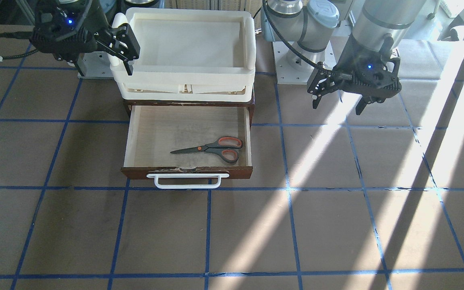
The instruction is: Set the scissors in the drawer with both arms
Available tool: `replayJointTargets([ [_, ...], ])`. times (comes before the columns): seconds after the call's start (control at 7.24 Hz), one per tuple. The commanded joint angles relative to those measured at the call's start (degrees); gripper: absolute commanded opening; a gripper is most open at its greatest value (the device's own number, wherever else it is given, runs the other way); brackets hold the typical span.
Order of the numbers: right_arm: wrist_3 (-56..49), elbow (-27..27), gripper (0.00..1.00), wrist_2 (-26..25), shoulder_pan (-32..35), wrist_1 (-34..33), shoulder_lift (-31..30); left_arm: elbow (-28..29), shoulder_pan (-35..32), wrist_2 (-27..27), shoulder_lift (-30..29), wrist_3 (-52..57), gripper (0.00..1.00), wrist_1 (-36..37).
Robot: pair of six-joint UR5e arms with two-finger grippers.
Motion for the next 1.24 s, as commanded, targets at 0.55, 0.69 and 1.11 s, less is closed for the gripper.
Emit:
replayJointTargets([
  [0.55,0.02,0.0,1.0,-0.18,0.0,0.0,0.0,-0.32,0.55,0.37,0.68,-5.41,1.0,-0.37],
  [0.69,0.11,0.0,1.0,-0.09,0.0,-0.44,0.0,-0.32,0.64,0.28,0.68,-5.41,1.0,-0.28],
  [1.11,-0.5,0.0,1.0,-0.26,-0.09,-0.44,-0.09,-0.32,0.64,0.28,0.68,-5.41,1.0,-0.37],
])
